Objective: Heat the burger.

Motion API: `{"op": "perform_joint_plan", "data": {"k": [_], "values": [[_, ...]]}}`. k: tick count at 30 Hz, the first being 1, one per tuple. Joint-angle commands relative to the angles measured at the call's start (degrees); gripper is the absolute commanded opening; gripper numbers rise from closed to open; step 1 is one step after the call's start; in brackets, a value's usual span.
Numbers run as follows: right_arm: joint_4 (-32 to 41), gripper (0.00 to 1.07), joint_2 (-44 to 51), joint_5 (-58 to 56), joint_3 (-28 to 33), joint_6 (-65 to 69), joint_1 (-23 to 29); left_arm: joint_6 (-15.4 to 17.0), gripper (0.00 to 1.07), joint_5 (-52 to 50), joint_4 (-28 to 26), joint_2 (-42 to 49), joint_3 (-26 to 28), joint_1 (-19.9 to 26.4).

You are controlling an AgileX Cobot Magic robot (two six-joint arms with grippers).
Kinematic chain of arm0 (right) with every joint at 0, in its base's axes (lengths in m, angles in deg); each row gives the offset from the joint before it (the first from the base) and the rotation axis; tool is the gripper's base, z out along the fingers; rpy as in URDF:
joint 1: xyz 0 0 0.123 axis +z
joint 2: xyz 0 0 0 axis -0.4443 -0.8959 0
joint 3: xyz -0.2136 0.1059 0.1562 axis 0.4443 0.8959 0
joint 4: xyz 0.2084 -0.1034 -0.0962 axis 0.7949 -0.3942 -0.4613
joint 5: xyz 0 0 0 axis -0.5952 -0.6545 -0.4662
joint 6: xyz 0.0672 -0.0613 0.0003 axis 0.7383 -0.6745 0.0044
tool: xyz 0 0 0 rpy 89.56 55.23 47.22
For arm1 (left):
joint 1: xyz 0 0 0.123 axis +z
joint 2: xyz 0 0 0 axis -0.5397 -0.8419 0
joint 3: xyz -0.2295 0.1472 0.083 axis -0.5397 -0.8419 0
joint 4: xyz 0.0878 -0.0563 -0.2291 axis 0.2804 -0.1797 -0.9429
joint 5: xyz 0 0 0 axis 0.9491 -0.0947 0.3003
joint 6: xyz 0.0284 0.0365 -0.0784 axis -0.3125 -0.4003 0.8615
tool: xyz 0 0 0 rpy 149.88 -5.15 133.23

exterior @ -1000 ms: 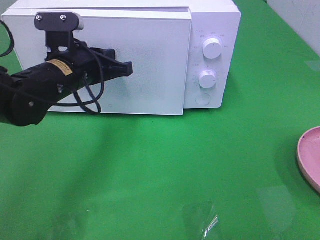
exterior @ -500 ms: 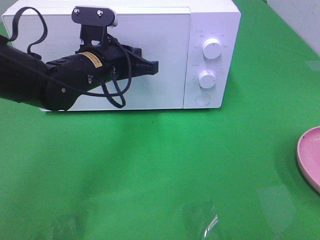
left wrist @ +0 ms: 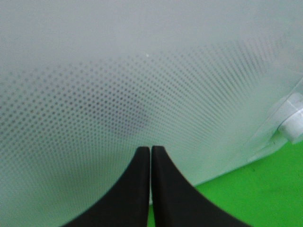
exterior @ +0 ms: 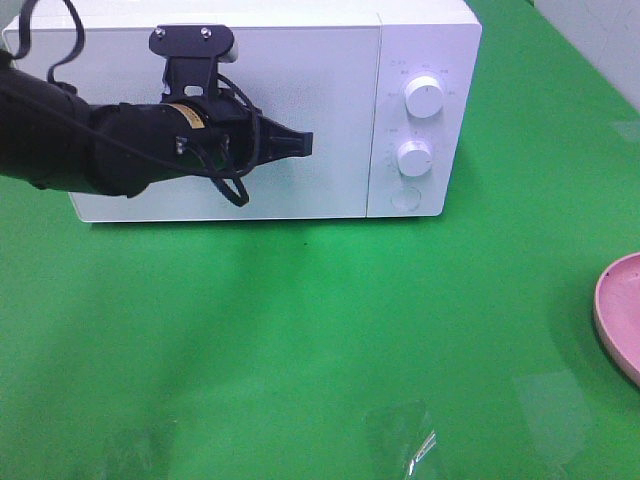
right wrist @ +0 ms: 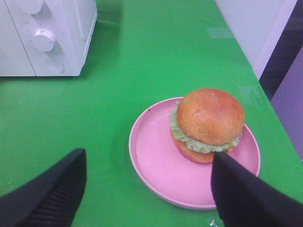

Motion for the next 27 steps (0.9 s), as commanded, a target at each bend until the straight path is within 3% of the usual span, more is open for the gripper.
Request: {"op": "perform_joint_plan", "data": {"k": [1, 3, 4, 5, 6, 7, 10, 16, 24, 27], "values": [[-0.17, 0.70, 1.55, 0.40, 0.17, -0.06, -0.29, 0.06, 0.06, 9.00, -0.80, 2.29, 0.52, -0.52], [-0.17, 0.70, 1.55, 0.40, 0.17, -0.06, -0.29, 0.06, 0.30, 23.55, -0.52, 4.58, 0.52, -0.52], [-0.17, 0.70, 1.55, 0.40, 0.17, -0.06, -0.29, 0.06, 0.30, 23.55, -0.52, 4.58, 0.52, -0.52], [-0.17, 0.70, 1.55, 0.40, 0.17, -0.06, -0.29, 0.06, 0.64, 26.87, -0.34, 4.87, 0.52, -0.52], [-0.17, 0.70, 1.55, 0.40, 0.17, -0.06, -0.29, 0.06, 0.64, 26.87, -0.34, 4.87, 0.52, -0.52], [-0.17, 0.70, 1.55, 0.40, 0.17, -0.06, -0.29, 0.06, 0.99, 33.46, -0.34, 5.21, 0.52, -0.52], [-0.17, 0.70, 1.55, 0.40, 0.17, -0.06, -0.29, 0.23, 1.00, 39.48, -0.46, 5.27, 0.52, -0.52], [-0.17, 0.70, 1.55, 0.40, 0.17, -0.06, -0.29, 0.29, 0.98, 65.78, -0.46, 5.27, 0.52, -0.52], [-0.17, 0.70, 1.55, 0.40, 0.17, -0.06, -0.29, 0.52, 0.98, 76.66, 1.15, 7.39, 0.52, -0.23], [-0.17, 0.70, 1.55, 0.40, 0.17, -0.06, -0.29, 0.80, 0.98, 78.21, 1.32, 11.69, 0.52, 3.32]]}}
